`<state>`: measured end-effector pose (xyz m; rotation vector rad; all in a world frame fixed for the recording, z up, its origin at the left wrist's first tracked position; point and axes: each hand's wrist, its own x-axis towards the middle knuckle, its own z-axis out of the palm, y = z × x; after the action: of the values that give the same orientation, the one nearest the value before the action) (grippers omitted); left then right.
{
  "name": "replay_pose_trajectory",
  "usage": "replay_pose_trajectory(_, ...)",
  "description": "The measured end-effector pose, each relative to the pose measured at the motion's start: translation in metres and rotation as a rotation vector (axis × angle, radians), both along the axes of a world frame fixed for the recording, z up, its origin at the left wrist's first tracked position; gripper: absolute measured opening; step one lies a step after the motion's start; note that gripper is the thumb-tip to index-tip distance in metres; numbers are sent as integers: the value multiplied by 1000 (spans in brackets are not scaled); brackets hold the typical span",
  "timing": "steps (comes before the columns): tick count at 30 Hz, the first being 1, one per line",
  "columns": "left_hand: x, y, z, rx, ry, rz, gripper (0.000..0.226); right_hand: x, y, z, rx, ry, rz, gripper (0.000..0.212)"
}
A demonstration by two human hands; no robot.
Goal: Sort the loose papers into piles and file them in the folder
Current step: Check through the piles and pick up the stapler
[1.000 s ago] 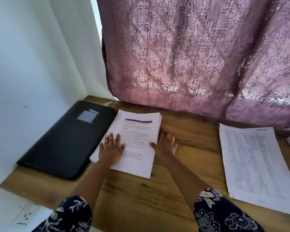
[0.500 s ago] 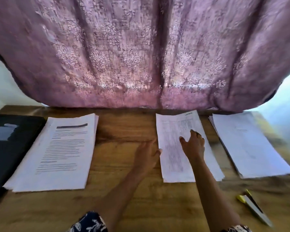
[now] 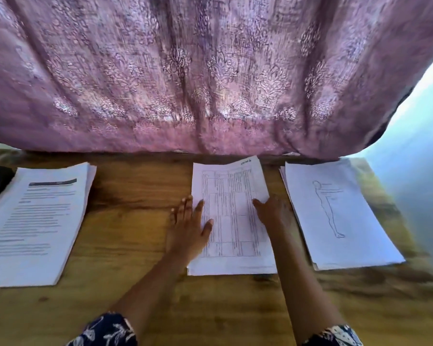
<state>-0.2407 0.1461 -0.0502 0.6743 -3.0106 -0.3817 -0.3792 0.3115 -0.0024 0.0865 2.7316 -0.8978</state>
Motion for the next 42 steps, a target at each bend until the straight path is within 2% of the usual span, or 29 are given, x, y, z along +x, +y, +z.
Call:
replay_pose_trajectory(3,3,0,4,-41,-26,-14,84,-13,12,-1,-276,-155,-6,44)
replay_pose_trajectory(7,2,1,4,-48,-37,1,84,-16,20,-1,-320,-179,34,36)
replay_pose_trajectory(9,2,1,2,-48,-47,4,84,-14,18,5,-384,-209,44,37)
replay_pose_trajectory(14,2,-1,0,-26,-28,1,86,-13,13,18,-379,-234,123,38)
replay_pose_trajectory(19,2,-2,-4,-20,-24,-2,85,-11,26,19,-428,-290,224,20)
replay_pose_trajectory(24,1,-4,3,28,-25,-2,88,0,29,13,-501,-287,216,21)
replay_pose_trajectory(25,0,-4,6,89,-15,13,86,3,31,13,-536,-276,226,21)
replay_pose_trajectory(26,-1,-4,13,231,34,43,82,5,34,13,-566,-272,245,19)
replay_pose_trajectory(28,-3,-10,32,771,232,165,80,11,43,19,-644,-267,300,16)
replay_pose_trajectory(30,0,-23,54,1285,395,296,87,17,52,29,-781,-255,334,17)
replay_pose_trajectory(31,1,-29,64,1446,382,312,84,22,54,37,-868,-245,336,20)
replay_pose_trajectory(33,1,-27,89,1620,313,266,59,29,51,59,-970,-199,333,28)
replay_pose_trajectory(35,-6,-14,115,1573,321,214,44,30,43,83,-969,-102,339,29)
replay_pose_trajectory(39,-9,9,154,1110,758,83,29,32,30,129,-848,177,335,7)
replay_pose_trajectory(42,0,31,140,885,859,87,22,42,25,131,-790,384,318,5)
